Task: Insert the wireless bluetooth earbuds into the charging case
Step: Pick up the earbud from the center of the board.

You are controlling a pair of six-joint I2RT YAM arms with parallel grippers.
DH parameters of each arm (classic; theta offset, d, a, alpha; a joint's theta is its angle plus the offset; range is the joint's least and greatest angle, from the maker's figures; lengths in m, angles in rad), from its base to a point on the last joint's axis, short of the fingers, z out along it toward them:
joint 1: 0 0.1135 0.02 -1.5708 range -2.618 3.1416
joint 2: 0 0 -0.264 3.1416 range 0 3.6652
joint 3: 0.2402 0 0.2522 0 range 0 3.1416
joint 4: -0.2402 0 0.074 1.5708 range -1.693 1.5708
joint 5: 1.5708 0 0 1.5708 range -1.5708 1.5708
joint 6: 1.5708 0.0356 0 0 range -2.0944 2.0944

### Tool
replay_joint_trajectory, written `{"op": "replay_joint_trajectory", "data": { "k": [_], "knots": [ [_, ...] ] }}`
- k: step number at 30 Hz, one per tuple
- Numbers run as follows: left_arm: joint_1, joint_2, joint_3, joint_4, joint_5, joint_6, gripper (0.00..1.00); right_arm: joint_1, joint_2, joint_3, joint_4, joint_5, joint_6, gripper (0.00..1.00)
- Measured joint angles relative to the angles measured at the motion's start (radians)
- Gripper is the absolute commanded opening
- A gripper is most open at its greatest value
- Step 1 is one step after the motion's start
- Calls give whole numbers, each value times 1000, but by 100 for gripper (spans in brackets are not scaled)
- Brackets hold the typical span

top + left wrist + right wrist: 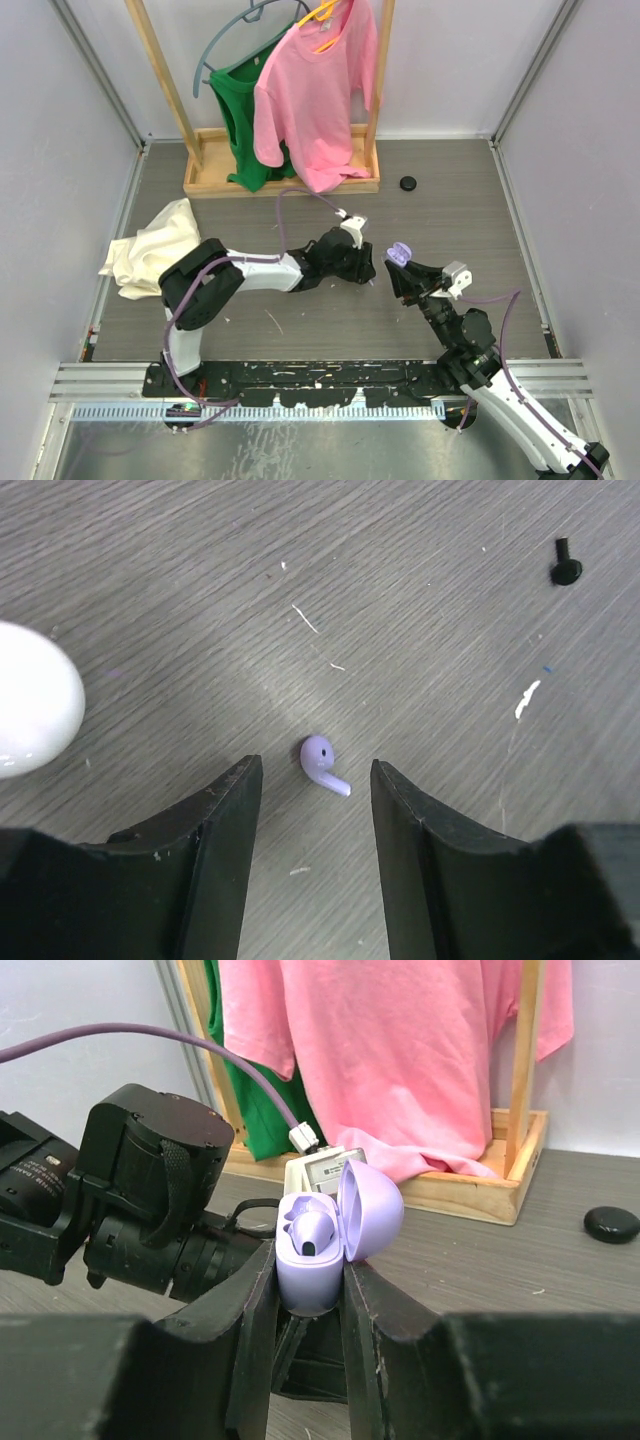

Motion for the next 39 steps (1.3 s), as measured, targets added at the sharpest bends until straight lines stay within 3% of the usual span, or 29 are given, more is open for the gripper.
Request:
{"op": "replay_joint_trajectory", "data": {
  "k": [17,28,39],
  "knots": [
    [-110,97,110,-97,-231,230,44,0,0,0,-27,62,0,1],
    [-125,121,143,-119,-294,279,26,0,0,0,-27,69,0,1],
    [-126,-36,-23,-212,-324,256,23,0,0,0,-27,71,0,1]
  ]
}}
